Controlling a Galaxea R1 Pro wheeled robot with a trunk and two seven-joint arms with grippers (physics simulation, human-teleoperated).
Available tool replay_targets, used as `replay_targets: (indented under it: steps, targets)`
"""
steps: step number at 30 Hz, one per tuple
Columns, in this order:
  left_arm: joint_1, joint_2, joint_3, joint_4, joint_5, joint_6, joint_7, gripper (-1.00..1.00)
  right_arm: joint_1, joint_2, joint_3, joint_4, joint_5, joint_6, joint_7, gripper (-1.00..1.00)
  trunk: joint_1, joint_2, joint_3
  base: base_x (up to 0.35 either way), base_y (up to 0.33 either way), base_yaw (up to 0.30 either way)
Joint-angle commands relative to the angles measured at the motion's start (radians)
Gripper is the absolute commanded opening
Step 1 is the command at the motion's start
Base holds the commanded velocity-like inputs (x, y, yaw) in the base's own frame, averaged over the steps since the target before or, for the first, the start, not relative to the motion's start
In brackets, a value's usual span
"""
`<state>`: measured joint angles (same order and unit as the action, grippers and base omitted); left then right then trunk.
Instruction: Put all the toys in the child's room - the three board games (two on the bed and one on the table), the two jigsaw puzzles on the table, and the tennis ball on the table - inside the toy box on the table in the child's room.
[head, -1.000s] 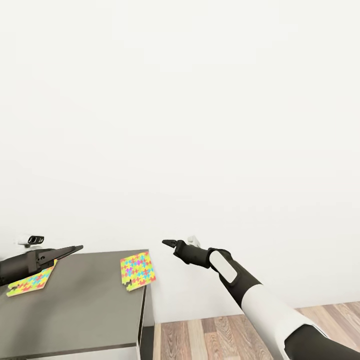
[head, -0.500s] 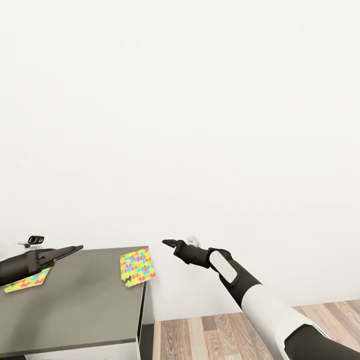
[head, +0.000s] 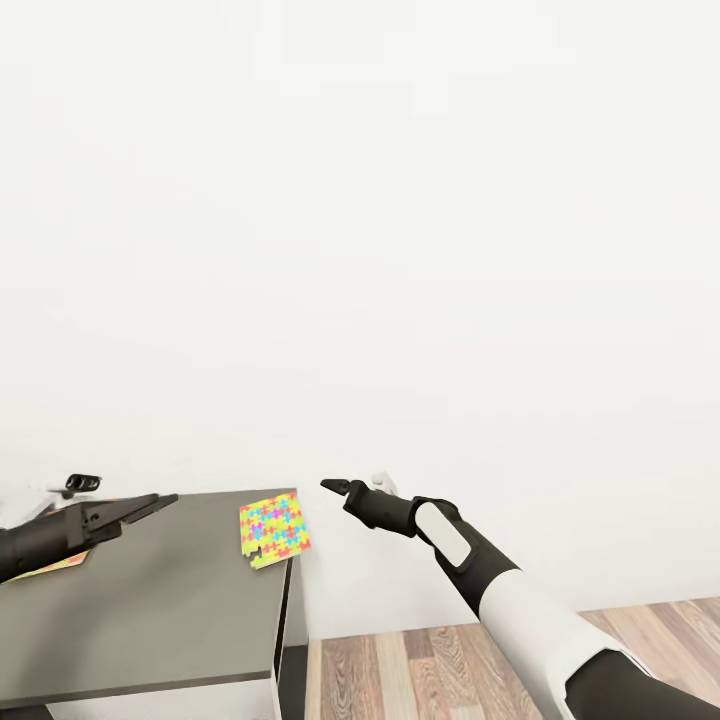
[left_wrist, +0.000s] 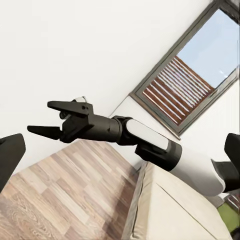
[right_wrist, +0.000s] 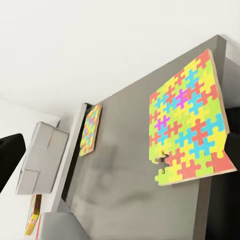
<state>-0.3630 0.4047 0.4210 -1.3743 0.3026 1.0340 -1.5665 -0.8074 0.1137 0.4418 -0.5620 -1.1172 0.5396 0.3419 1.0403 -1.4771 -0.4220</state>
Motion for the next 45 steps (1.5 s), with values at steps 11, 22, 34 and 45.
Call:
replay_targets:
  steps: [11, 22, 34, 45]
  targets:
    - [-0.001, -0.062, -0.003, 0.007, 0.061, 0.008, -0.004, 1.00, -0.001, -0.013, -0.001, 0.005, -0.004, 0.002, 0.002, 1.00, 0.000, -0.001, -0.001, 0.019, 0.000, 0.000]
    - [-0.002, -0.124, -0.003, 0.007, 0.086, 0.006, -0.004, 1.00, -0.001, -0.017, -0.002, 0.007, -0.006, 0.004, 0.001, 1.00, 0.000, -0.001, -0.001, 0.030, 0.000, 0.000]
    - [-0.002, -0.141, -0.001, 0.005, 0.089, 0.007, -0.004, 1.00, -0.001, -0.017, -0.033, 0.047, -0.009, 0.050, 0.000, 1.00, 0.000, -0.001, -0.001, 0.000, 0.000, 0.000]
    - [-0.002, -0.141, -0.002, 0.002, 0.089, 0.008, -0.004, 1.00, -0.001, -0.015, -0.053, 0.069, -0.011, 0.101, 0.000, 1.00, 0.000, -0.001, -0.001, 0.000, 0.000, 0.000]
